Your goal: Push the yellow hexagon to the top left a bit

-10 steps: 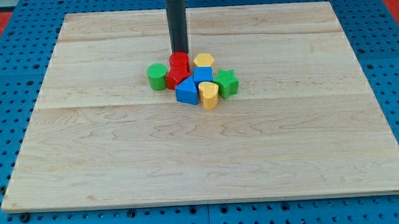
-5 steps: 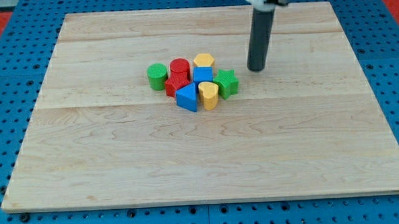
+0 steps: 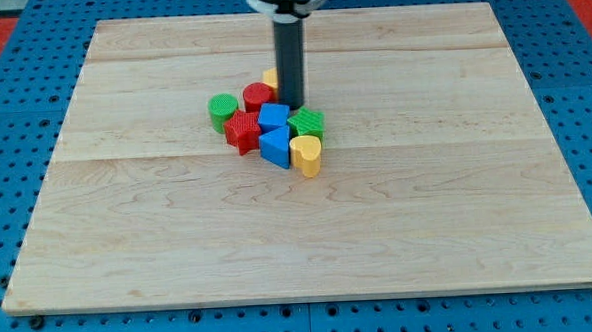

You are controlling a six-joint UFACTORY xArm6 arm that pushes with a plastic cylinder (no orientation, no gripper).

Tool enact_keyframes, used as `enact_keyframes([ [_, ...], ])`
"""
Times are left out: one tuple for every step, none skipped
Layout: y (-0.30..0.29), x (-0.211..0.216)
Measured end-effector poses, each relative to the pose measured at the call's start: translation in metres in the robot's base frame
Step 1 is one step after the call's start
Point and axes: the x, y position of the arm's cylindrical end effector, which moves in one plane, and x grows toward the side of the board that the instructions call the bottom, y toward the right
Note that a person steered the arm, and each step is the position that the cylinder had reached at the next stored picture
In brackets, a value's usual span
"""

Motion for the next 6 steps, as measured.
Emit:
enact_keyframes([
  [-0.02, -0.028],
  [-0.023, -0.031],
  [0.015, -0.044],
  [0.004, -0.056],
  [-0.04, -0.06],
  [-0.05, -0.062],
])
